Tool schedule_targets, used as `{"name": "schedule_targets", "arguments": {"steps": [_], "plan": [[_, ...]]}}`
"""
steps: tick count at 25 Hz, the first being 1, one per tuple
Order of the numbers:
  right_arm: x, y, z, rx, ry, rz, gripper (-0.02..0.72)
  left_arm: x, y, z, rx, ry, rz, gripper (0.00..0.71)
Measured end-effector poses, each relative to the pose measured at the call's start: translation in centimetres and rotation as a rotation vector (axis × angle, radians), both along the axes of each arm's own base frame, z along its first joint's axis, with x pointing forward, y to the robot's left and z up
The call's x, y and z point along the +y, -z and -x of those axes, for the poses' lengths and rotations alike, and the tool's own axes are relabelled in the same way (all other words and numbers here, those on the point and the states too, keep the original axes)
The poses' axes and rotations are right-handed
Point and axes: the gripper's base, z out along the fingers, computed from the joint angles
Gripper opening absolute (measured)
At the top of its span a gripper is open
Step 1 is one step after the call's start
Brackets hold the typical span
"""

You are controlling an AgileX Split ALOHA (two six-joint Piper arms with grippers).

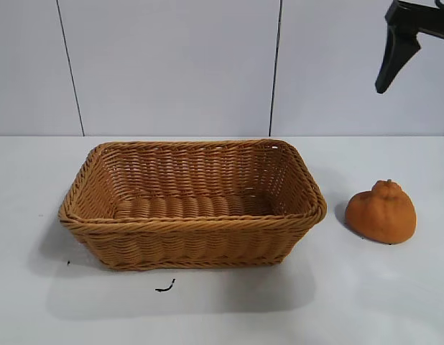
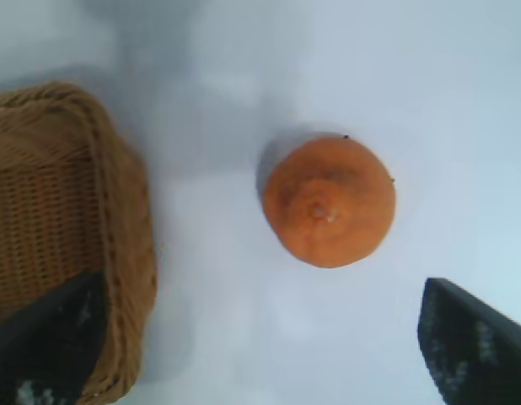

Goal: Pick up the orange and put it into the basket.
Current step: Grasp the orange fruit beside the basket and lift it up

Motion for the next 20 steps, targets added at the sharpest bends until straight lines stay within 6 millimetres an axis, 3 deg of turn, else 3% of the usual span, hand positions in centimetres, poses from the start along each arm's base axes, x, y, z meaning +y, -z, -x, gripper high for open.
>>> {"name": "schedule_targets", "arguments": {"steps": [5,20], "plan": [[-0.4,2.2,-0.9,0.056,0.005,0.002,0.692,0.0,0.0,0.0,0.0,0.0,0.0,0.69],[0.2,14.3,-4.3,0.268,0.042,-0.11,0.692,0.0,0.0,0.0,0.0,0.0,0.0,0.69]]}}
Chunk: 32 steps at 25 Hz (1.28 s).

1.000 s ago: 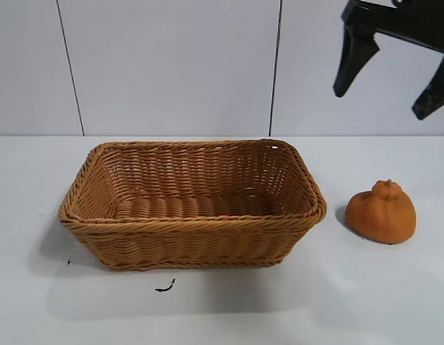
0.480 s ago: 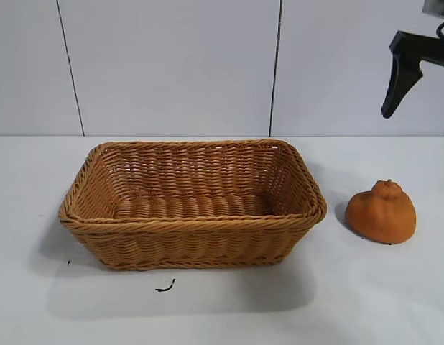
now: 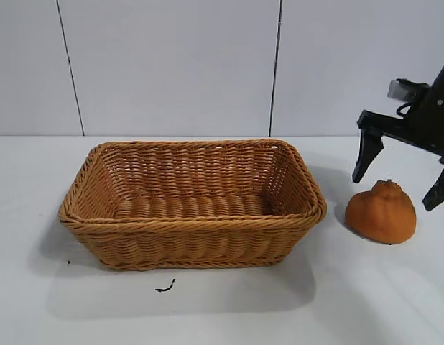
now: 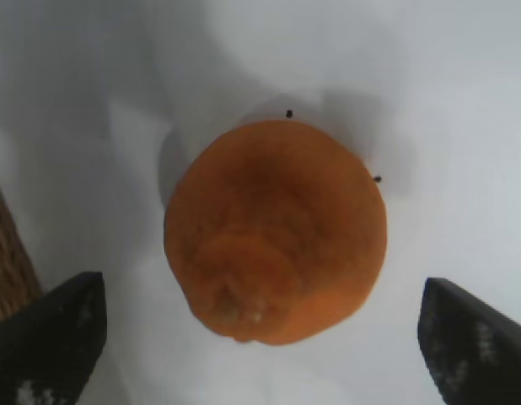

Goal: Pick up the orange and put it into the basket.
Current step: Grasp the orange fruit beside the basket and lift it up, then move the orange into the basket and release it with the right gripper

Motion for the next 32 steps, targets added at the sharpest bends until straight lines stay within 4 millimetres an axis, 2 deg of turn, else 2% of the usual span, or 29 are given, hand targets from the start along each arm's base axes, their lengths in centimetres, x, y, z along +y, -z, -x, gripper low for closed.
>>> {"name": "schedule_targets", "arguments": {"steps": [4,7,10,12,15,20,27,29,32], "plan": [[0.0,1.7,-0.2,0.019,-0.002,-0.005,0.692,0.0,0.0,0.0,0.0,0.0,0.0,0.69],[0.0,2.0,-0.3,0.017,-0.004,0.002,0.667,0.0,0.0,0.0,0.0,0.0,0.0,0.69],[-0.1,2.0,-0.3,0.017,-0.011,0.011,0.496,0.0,0.0,0.0,0.0,0.0,0.0,0.69],[-0.1,2.0,-0.2,0.024,-0.015,0.012,0.291,0.0,0.0,0.0,0.0,0.0,0.0,0.69],[-0.1,1.5,-0.1,0.031,-0.028,0.006,0.064,0.0,0.0,0.0,0.0,0.0,0.0,0.69],[0.0,-1.6,-0.2,-0.023,-0.064,0.011,0.052,0.0,0.0,0.0,0.0,0.0,0.0,0.69],[0.5,-11.7,-0.7,-0.215,-0.108,0.009,0.052,0.0,0.0,0.0,0.0,0.0,-0.001,0.69],[1.4,-13.6,-0.6,-0.245,-0.14,0.006,0.052,0.0,0.0,0.0,0.0,0.0,-0.001,0.69],[3.9,-15.2,-0.7,-0.276,-0.207,-0.001,0.052,0.0,0.0,0.0,0.0,0.0,-0.001,0.69]]}}
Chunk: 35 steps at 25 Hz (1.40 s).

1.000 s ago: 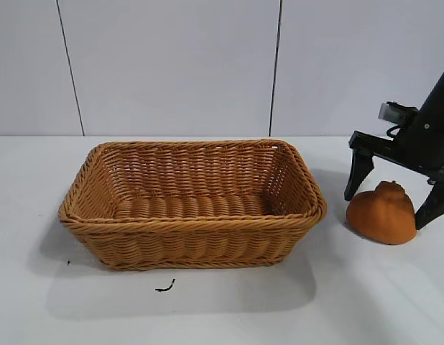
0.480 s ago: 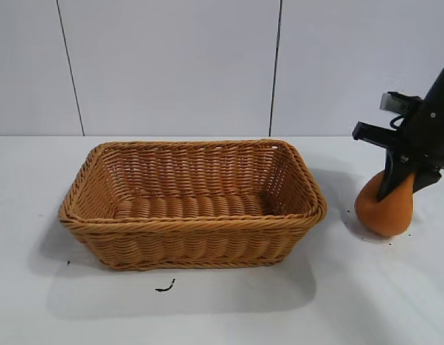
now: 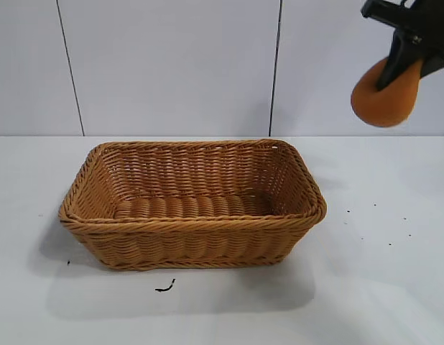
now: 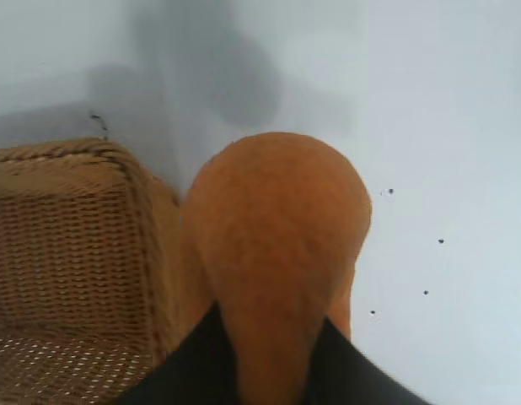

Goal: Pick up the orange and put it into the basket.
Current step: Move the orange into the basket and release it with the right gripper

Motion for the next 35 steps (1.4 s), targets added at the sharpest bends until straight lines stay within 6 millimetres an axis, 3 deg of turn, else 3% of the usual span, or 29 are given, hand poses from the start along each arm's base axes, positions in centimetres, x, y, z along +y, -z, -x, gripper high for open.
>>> {"name": "schedule_targets", "arguments": {"steps": [10,15,19,24,28,31,33,35], "plan": [[12.5,-0.4,2.5,-0.043,-0.254,-0.024,0.052,0.0,0.0,0.0,0.0,0.0,0.0,0.69],[17.4,1.4,3.6,-0.035,-0.337,-0.03,0.052,0.0,0.0,0.0,0.0,0.0,0.0,0.69],[19.5,5.2,3.0,0.013,-0.355,-0.014,0.052,0.0,0.0,0.0,0.0,0.0,0.0,0.69],[20.3,10.3,1.8,0.072,-0.343,0.018,0.052,0.0,0.0,0.0,-0.001,0.0,0.0,0.69],[20.4,12.3,1.5,0.101,-0.34,0.031,0.057,0.0,0.0,0.0,-0.001,0.0,0.0,0.69],[20.4,12.5,1.5,0.104,-0.339,0.032,0.159,0.0,0.0,0.0,-0.001,0.0,0.0,0.69],[20.4,12.5,1.5,0.104,-0.34,0.032,0.318,0.0,0.0,0.0,-0.001,0.0,0.0,0.69],[20.4,12.2,1.5,0.102,-0.34,0.029,0.523,0.0,0.0,0.0,-0.001,0.0,0.0,0.69]]}}
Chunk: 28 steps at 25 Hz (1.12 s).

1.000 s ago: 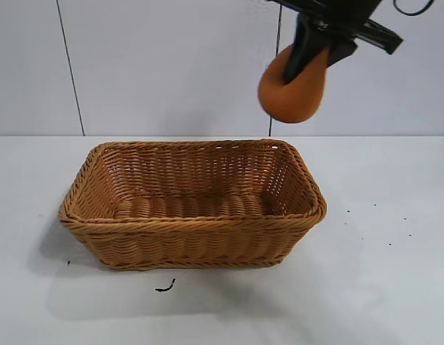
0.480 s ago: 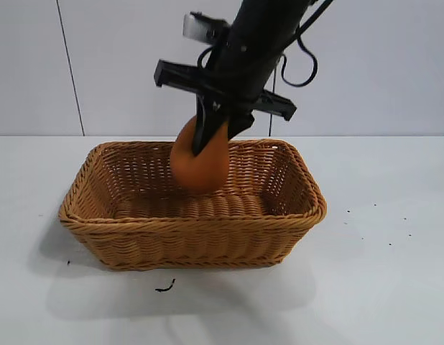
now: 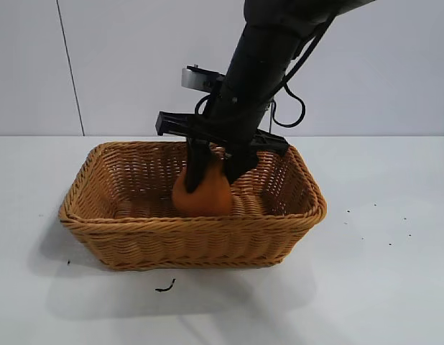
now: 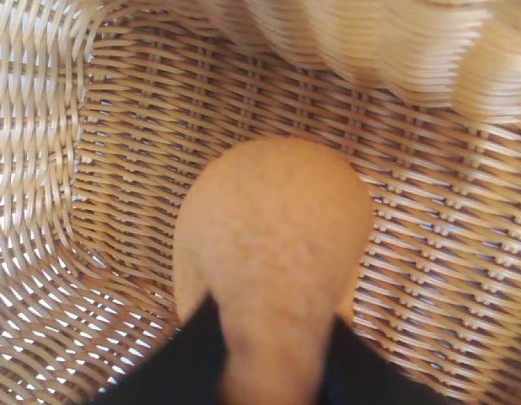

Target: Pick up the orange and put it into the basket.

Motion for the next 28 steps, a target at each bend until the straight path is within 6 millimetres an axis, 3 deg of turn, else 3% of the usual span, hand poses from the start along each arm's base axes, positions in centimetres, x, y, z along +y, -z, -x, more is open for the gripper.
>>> {"name": "schedule_targets", "arguments": {"steps": [1,3,8,11,16,22,28], "plan": [[0.0,-0.4,0.1,-0.002,-0.002,-0.002,0.593,0.0,0.0,0.0,0.0,0.0,0.0,0.69],[-0.1,-1.4,0.3,-0.011,-0.007,-0.007,0.655,0.0,0.0,0.0,0.0,0.0,0.0,0.69],[-1.2,-5.9,1.2,-0.092,-0.037,0.026,0.69,0.0,0.0,0.0,0.0,0.0,0.0,0.69],[-3.0,-8.2,1.4,-0.132,-0.014,0.105,0.694,0.0,0.0,0.0,0.0,0.0,0.0,0.69],[-8.7,-10.1,0.1,-0.157,0.098,0.221,0.694,0.0,0.0,0.0,0.0,0.0,0.0,0.69],[-16.4,-10.2,-1.9,-0.13,0.273,0.255,0.694,0.0,0.0,0.0,0.0,0.0,0.0,0.69],[-23.4,-10.1,-2.5,-0.104,0.405,0.278,0.694,0.0,0.0,0.0,0.0,0.0,0.0,0.69]]}}
